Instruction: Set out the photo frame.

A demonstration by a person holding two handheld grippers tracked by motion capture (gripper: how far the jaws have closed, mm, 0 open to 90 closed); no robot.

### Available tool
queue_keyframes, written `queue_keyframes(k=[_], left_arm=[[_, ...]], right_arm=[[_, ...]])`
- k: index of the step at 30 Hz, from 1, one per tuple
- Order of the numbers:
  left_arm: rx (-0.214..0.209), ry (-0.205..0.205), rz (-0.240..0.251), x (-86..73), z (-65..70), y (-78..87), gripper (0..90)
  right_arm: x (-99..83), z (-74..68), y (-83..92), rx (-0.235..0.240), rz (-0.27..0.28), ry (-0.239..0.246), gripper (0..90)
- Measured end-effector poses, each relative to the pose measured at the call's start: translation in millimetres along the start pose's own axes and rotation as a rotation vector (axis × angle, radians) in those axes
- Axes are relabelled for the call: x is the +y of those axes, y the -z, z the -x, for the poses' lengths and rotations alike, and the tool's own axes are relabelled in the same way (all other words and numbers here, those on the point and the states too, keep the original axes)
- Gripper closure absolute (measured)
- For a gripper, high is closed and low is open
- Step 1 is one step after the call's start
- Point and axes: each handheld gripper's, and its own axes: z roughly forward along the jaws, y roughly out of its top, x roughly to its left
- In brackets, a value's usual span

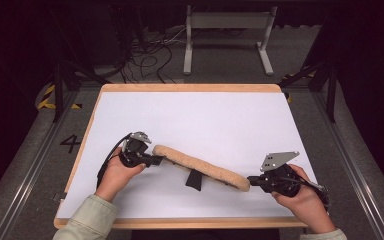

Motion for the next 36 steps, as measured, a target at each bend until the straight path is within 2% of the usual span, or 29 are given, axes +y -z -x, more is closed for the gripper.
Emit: queue_keyframes(k=[1, 3, 6, 8, 10, 15, 18, 21, 25, 28, 31, 36], left_arm=[[0.008, 0.027, 0.001, 2.5, 0.9, -1.3, 88.2], [0.027, 0.021, 0.018, 6.1, -1.6, -4.1, 88.3], [0.044, 0.061, 0.033, 9.7, -3.0, -6.9, 88.8], [0.067, 0.079, 0.076, 12.6, -5.5, -10.0, 89.8], [0.084, 0.101, 0.091, 16.5, -5.1, -14.1, 89.8], [0.117, 0.108, 0.126, 19.2, -7.1, -17.1, 89.8], [0.150, 0.108, 0.123, 16.7, -9.2, -16.5, 89.8], [0.142, 0.124, 0.134, 14.5, -9.3, -13.9, 89.7], [0.129, 0.095, 0.151, 11.0, -1.0, -6.7, 89.7], [0.155, 0.062, 0.153, 8.5, 7.6, -6.0, 89.9], [0.159, 0.030, 0.151, 5.1, 17.7, -4.2, 90.0], [0.124, -0.033, 0.168, -0.3, 39.0, 0.7, 90.0]], right_arm=[[-0.2, -0.9, 0.0, 0.002, -0.001, 0.001, 90.0], [-0.6, -3.0, -0.2, 0.010, 0.000, 0.007, 90.0], [-1.0, -6.3, -1.0, 0.018, -0.006, 0.012, 90.0], [-0.6, -8.5, -1.9, 0.026, -0.010, 0.018, 90.0], [0.2, -10.6, -3.7, 0.032, -0.015, 0.027, 90.0], [1.8, -15.2, -6.7, 0.055, -0.020, 0.049, 90.0], [2.5, -16.8, -7.5, 0.063, -0.023, 0.062, 90.0], [2.4, -16.3, -7.1, 0.064, -0.024, 0.062, 90.0], [1.6, -13.4, -5.7, 0.059, -0.016, 0.050, 90.0], [0.8, -10.0, -4.8, 0.059, -0.014, 0.024, 90.0], [-0.9, -6.2, -4.5, 0.043, -0.010, -0.007, 90.0], [-3.8, -0.4, -2.3, 0.032, 0.002, -0.032, 90.0]])
